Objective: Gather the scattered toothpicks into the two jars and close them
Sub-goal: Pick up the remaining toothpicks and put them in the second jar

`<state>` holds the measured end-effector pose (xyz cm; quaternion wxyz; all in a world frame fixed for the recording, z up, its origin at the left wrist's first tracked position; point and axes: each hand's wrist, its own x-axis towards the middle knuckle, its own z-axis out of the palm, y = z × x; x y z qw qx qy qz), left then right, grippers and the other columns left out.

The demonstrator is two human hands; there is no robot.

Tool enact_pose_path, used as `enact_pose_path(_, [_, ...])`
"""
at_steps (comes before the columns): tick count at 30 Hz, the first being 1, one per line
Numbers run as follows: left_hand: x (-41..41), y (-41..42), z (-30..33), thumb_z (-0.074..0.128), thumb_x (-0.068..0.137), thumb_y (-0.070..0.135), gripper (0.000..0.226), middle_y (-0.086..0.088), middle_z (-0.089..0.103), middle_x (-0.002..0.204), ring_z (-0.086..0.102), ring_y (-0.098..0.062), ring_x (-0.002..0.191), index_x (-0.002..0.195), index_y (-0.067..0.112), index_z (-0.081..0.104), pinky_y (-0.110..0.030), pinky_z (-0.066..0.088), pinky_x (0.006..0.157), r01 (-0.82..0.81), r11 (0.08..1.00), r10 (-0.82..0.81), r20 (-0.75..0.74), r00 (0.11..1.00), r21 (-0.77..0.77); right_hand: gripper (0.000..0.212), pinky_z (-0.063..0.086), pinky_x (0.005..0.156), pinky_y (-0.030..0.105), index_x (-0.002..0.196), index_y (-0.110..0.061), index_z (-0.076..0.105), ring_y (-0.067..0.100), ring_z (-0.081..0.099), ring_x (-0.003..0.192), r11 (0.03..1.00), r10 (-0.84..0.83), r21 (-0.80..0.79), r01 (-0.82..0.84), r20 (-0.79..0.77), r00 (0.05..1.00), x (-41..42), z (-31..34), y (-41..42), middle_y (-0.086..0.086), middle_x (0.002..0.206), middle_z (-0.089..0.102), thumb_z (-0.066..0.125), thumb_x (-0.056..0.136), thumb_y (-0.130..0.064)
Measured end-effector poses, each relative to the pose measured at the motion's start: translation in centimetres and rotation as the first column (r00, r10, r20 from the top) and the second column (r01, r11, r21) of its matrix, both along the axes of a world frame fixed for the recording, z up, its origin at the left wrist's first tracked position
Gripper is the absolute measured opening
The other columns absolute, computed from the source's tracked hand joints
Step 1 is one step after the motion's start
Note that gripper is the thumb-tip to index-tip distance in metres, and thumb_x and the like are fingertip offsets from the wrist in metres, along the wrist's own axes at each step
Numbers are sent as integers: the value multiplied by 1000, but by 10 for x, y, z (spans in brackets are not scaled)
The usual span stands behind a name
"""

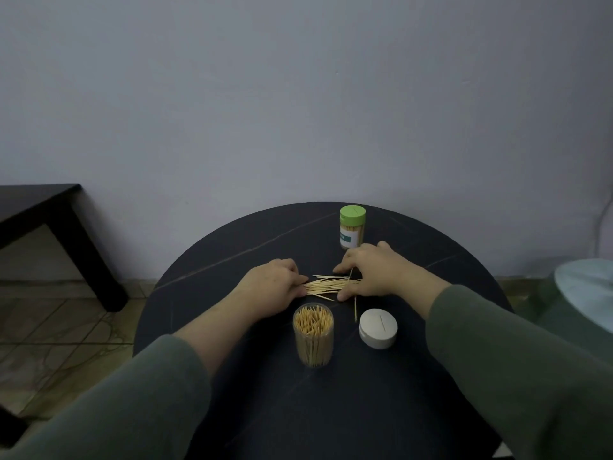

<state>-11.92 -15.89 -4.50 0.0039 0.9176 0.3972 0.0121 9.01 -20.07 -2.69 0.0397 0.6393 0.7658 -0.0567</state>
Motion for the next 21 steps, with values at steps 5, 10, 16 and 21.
enact_pose_path(5, [2, -2, 1, 44, 100, 40, 40, 8, 50, 128, 47, -9, 116, 137, 29, 51, -28, 46, 92, 25, 999, -25, -2, 1000, 19, 41, 26, 105, 42, 136, -37, 50, 17, 41, 128, 999, 8, 44, -9, 14, 1000, 6, 1, 2, -6, 139, 49, 55, 96, -30])
enact_pose_path(10, [0, -2, 0, 47, 94, 55, 53, 9, 49, 128, 47, -9, 115, 140, 30, 47, -30, 47, 93, 7, 1000, -7, 18, 1000, 4, 46, 29, 104, 43, 137, -38, 48, 19, 40, 126, 996, 25, 85, -42, 189, 982, 14, 2, 0, -5, 142, 47, 53, 97, -17])
enact_pose_path(16, [-1, -2, -1, 47, 95, 52, 48, 9, 49, 128, 48, -8, 113, 137, 29, 51, -27, 47, 90, 6, 1000, -6, 8, 1000, -2, 24, 28, 103, 42, 116, -32, 67, 14, 47, 115, 981, 33, 183, -63, 162, 986, 18, 0, 0, -9, 121, 62, 56, 95, -36])
enact_pose_path(21, [-3, -1, 1, 46, 90, 62, 57, 10, 49, 130, 47, -6, 116, 138, 31, 49, -27, 45, 93, 11, 999, -10, 18, 1000, -46, 18, 29, 102, 38, 109, -33, 67, 10, 51, 111, 994, 33, 108, -34, 15, 999, 20, 0, -5, -14, 113, 64, 59, 93, -37])
